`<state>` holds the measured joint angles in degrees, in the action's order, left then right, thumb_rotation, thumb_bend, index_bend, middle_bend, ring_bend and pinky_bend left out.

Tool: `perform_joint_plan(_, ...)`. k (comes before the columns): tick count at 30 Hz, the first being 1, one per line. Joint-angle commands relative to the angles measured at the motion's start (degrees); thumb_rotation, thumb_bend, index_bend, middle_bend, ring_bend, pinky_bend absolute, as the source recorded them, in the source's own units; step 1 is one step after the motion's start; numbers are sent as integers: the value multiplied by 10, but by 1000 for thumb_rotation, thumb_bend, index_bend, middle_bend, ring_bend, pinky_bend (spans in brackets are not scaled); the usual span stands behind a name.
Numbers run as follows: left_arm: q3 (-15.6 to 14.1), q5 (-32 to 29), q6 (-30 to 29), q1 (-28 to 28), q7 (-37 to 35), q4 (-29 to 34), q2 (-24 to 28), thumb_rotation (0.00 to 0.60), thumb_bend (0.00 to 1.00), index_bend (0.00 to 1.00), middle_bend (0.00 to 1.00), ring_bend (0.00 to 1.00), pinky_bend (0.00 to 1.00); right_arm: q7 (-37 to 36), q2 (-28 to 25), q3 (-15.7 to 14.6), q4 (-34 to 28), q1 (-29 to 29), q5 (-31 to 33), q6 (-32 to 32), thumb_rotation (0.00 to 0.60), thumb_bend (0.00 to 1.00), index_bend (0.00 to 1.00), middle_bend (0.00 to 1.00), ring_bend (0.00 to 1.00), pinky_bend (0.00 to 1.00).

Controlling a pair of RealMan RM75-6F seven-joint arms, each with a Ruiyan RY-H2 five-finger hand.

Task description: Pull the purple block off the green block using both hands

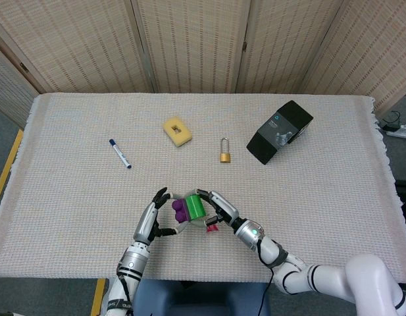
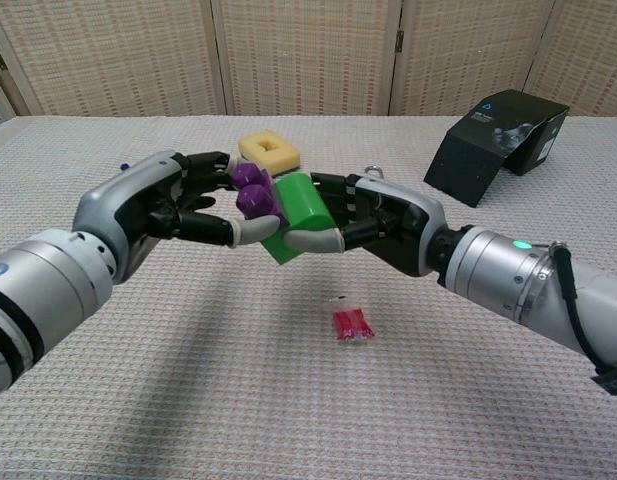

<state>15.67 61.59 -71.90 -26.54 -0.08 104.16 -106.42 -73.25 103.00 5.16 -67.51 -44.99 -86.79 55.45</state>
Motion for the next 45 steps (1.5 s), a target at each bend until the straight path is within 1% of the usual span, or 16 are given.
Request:
perform_joint_plan(1,1,7,-3,2,-7,-6,-1,600,552,841,207,0,0,-3,-2,0,1,3,0,1,600,329,1000,302,190,0)
perform_joint_plan(8,0,24,-7,3,-11,-12,0,600,552,841,207,0,0,-10,-5,-4,5,10,-4,6,600,329,1000,302,190,0)
perform_joint_plan(17,8,43,-15,4,-18,-21,6,600,552,841,207,0,0,-15,-16,-9,4,22,-7,15,600,328,1000,302,190,0)
perform_joint_plan(21,9,54,-22,9,-21,-21,22,600,552,841,210,0,0,-9,-30,-11,2,30,-7,22,600,329,1000,302,190,0)
perform_joint_plan(24,9,53,-24,18,-31,-23,40,600,552,841,212,0,0,20,-44,-9,3,37,-2,27,600,329,1000,302,191,0)
perform_joint_plan(27,10,44,-18,27,-48,-26,58,600,552,841,214,0,0,81,-62,-10,2,45,9,24,600,329,1000,302,191,0)
perform_joint_plan(30,5,45,-8,35,-69,-38,79,600,552,841,219,0,0,182,-81,-13,-5,56,26,18,600,329,1000,302,190,0)
perform_joint_plan(32,1,44,3,39,-87,-55,91,600,552,842,224,0,0,271,-94,-16,-17,66,42,19,600,329,1000,302,185,0)
perform_joint_plan(37,-9,34,42,42,-135,-117,101,600,552,843,228,0,0,450,-134,-23,-73,86,76,19,600,329,1000,302,172,0)
perform_joint_plan(40,-14,32,64,42,-161,-155,99,600,552,843,229,0,0,518,-151,-27,-104,96,91,19,600,329,1000,302,167,0)
perform_joint_plan(45,-19,40,83,39,-194,-211,87,600,552,844,229,0,0,586,-160,-29,-121,111,109,26,600,329,1000,302,152,0)
